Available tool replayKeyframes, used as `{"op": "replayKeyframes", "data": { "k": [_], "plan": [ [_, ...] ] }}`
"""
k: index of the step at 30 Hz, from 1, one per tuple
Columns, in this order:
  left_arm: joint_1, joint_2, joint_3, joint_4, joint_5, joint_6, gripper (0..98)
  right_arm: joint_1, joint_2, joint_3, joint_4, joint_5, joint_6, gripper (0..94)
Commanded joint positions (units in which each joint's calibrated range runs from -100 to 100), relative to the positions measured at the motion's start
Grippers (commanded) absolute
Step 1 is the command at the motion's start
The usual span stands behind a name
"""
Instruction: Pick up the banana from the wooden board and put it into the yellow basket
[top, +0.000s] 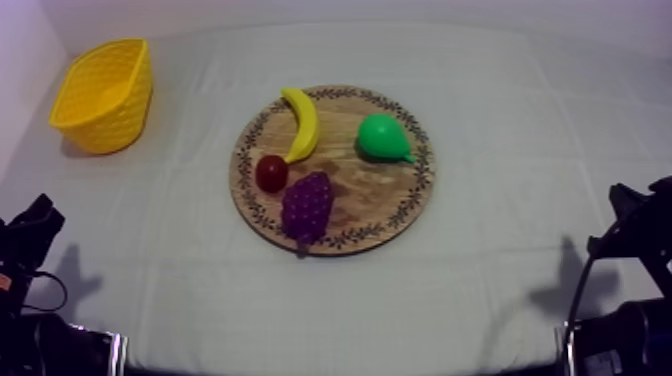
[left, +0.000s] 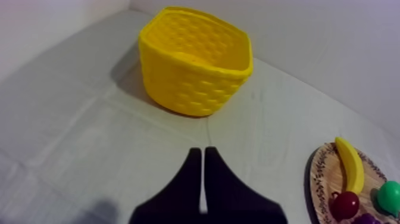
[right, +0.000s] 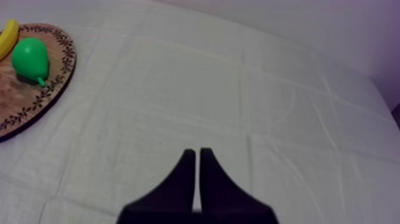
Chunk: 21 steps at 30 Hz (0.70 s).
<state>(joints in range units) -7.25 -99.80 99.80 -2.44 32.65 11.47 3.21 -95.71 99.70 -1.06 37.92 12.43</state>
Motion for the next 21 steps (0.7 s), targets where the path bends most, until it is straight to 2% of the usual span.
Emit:
{"op": "replayKeyframes", "data": {
  "k": [1,17,21],
  "plan": [
    [0.0,0.0,0.0,0.03,0.0,0.0,0.0,0.0,0.0,0.0,0.0,0.0,0.0,0.6],
    [-0.2,0.0,0.0,0.03,0.0,0.1,0.0,0.0,0.0,0.0,0.0,0.0,0.0,0.6],
    [0.3,0.0,0.0,0.03,0.0,-1.6,0.0,0.1,0.0,0.0,0.0,0.0,0.1,0.6]
  ]
}}
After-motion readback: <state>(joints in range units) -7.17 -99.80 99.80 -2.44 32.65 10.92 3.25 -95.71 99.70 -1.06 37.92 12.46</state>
